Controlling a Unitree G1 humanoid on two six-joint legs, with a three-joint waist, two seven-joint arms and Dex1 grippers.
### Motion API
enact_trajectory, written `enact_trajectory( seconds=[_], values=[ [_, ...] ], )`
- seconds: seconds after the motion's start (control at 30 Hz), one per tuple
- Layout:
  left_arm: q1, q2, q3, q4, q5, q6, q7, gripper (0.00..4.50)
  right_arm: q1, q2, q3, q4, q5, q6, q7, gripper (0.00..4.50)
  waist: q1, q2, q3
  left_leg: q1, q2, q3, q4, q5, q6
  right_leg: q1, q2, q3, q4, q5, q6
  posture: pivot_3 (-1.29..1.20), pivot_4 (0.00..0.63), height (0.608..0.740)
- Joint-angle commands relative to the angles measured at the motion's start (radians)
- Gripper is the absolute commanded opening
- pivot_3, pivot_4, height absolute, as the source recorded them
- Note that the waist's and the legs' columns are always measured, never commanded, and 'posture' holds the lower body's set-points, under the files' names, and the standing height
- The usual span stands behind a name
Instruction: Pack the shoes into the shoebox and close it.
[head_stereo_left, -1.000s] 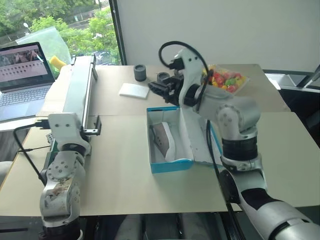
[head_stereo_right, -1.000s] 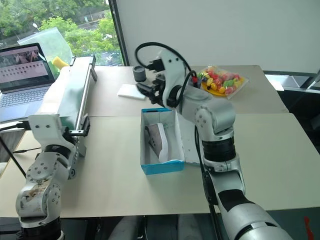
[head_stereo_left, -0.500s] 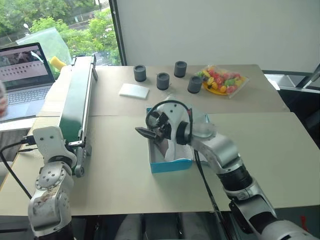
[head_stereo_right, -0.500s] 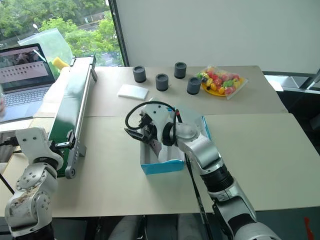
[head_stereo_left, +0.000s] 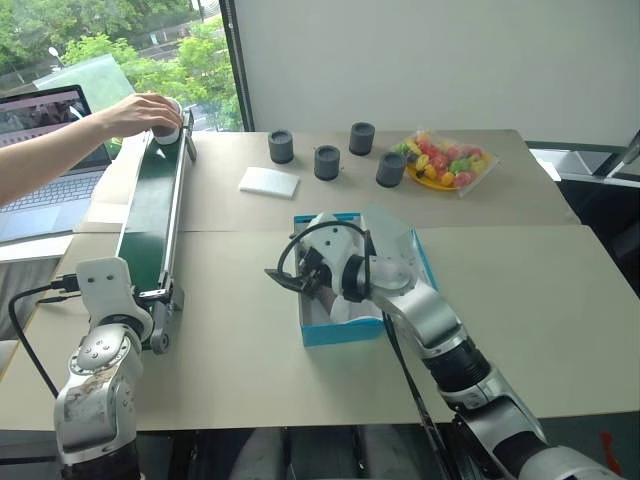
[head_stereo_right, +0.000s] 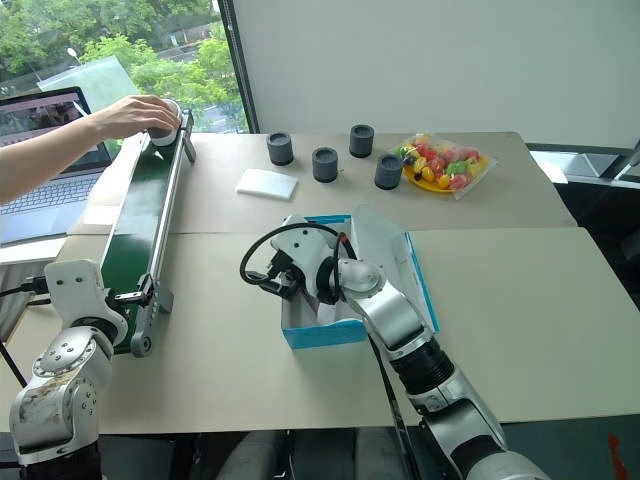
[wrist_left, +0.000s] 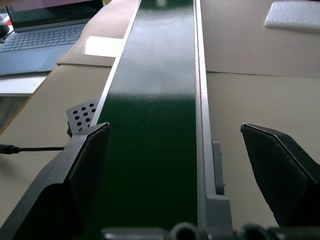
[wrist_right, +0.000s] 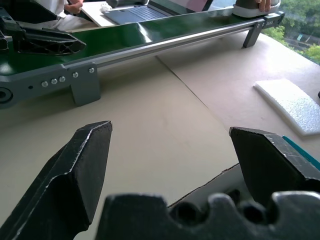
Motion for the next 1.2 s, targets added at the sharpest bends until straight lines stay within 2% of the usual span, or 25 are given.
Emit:
enact_trajectory(
  seconds=[0.03, 1.2],
  values=[
    [-0.016, 0.015, 0.015, -0.005, 0.004, -0.005, 0.002, 4.5, 0.002, 0.01, -0.01, -0.024, -0.018, -0.013, -0.008, 4.42, 0.0, 0.0, 0.0, 0.0, 0.0, 0.0, 0.0, 0.0, 0.0, 0.0, 0.0, 0.0, 0.0, 0.0, 0.0, 0.0, 0.15, 0.74],
    [-0.031, 0.04, 0.013, 0.063, 0.014, 0.007, 0.006, 4.5, -0.006, 0.067, -0.068, -0.024, -0.041, 0.024, -0.043, 4.42, -0.001, 0.0, 0.0, 0.0, 0.0, 0.0, 0.0, 0.0, -0.001, 0.0, 0.0, 0.0, 0.0, 0.0, 0.0, 0.0, 0.15, 0.74]
  ],
)
